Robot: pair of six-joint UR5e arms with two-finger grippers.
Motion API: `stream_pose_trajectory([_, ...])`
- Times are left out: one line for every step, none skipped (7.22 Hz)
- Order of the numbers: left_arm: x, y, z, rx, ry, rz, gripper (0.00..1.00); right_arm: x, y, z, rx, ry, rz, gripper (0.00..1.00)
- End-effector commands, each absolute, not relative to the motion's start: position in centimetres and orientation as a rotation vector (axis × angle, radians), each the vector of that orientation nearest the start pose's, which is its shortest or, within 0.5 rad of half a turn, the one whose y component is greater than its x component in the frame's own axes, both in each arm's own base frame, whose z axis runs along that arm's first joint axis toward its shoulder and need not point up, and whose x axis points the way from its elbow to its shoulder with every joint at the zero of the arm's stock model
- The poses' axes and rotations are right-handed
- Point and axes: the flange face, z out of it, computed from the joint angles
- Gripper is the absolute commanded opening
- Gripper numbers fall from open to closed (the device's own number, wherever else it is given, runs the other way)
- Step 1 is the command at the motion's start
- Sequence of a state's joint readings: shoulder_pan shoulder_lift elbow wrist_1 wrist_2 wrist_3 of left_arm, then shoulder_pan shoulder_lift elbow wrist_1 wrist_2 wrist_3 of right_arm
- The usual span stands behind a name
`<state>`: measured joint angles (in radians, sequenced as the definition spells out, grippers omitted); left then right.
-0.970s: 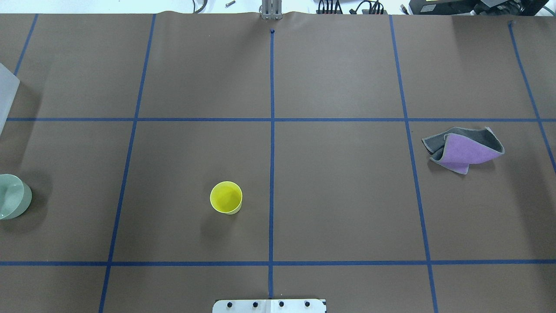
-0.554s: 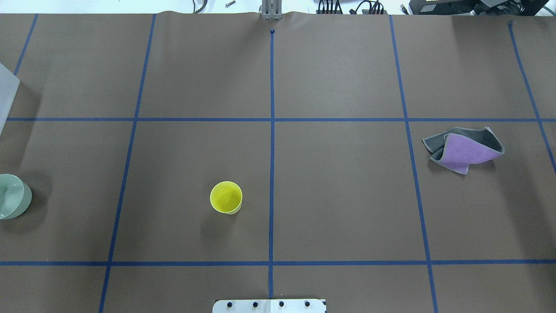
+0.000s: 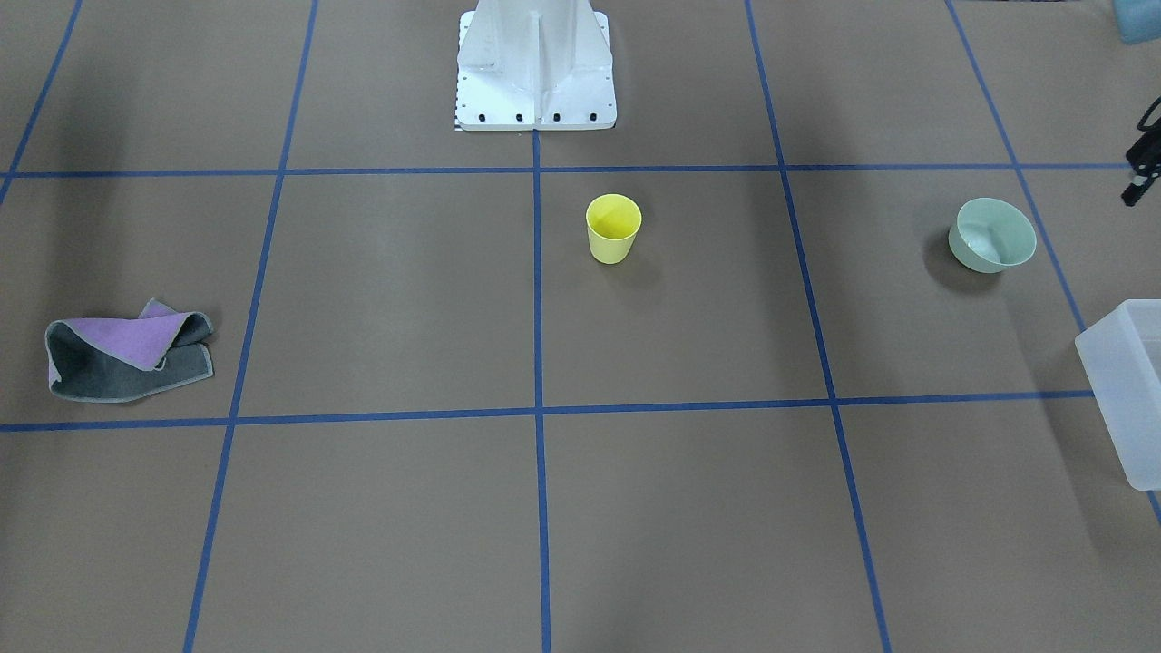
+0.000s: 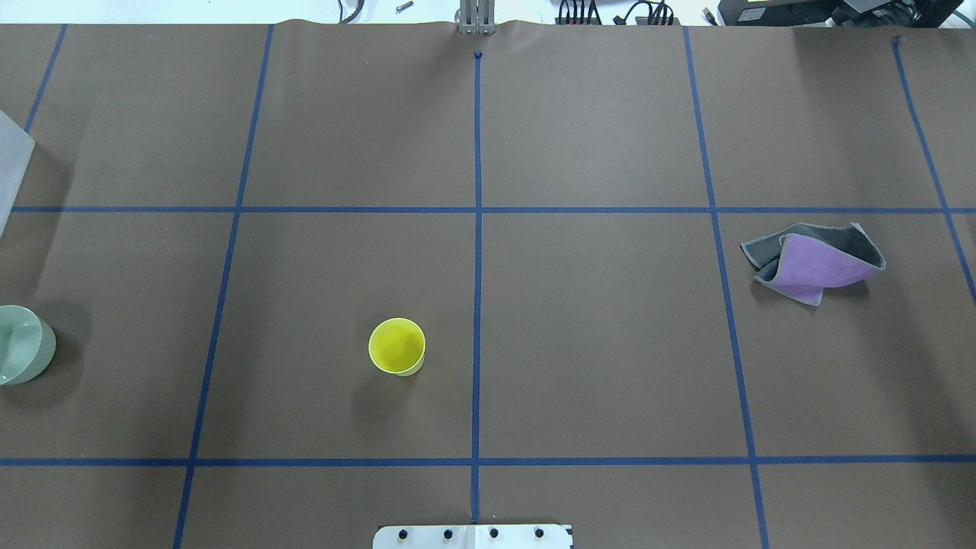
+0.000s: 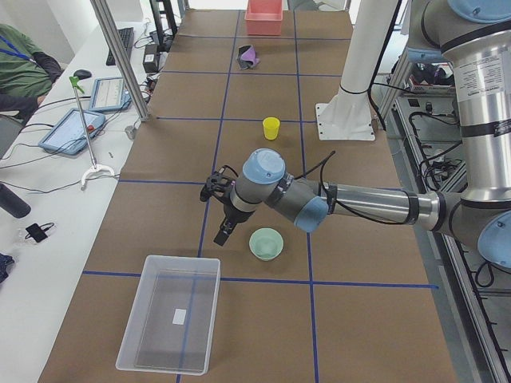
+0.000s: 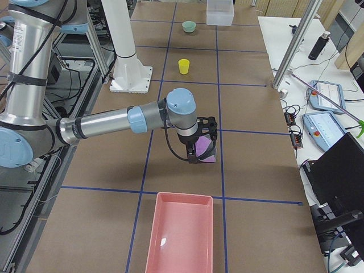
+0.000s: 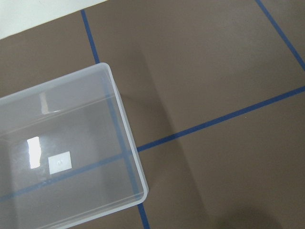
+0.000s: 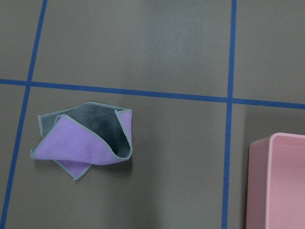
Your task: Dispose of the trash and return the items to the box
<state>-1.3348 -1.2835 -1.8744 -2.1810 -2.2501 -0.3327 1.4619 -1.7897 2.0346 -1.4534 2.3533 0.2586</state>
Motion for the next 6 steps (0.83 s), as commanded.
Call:
stream_pose_trajectory([8.2,-36.9,60.4,0.322,0.821,0.104,0.99,-2.0,-41.4,50.4,0.208,-0.821,0.033,1.00])
stream_pose_trajectory([9.0,-36.0,63.8,0.288,0.824,0.101,0.98,-2.2,-41.4,50.5,0.206,-0.822,0.028,1.00])
stream_pose_trajectory([8.9,-35.4,66.8,0.291,0.825,0.101,0.97,-2.3,-41.3,50.5,0.205,-0.822,0.026,1.00])
stream_pose_trajectory([8.8,-35.2,69.0,0.297,0.826,0.102,0.96,-2.4,-41.3,50.5,0.206,-0.822,0.024,1.00])
stream_pose_trajectory([8.9,-35.6,70.2,0.296,0.803,0.090,0.89,-2.6,-41.3,50.6,0.205,-0.816,0.020,1.00])
stream_pose_trajectory([10.0,-36.1,70.4,0.288,0.804,0.102,0.78,-2.9,-41.4,50.6,0.205,-0.813,0.014,1.00])
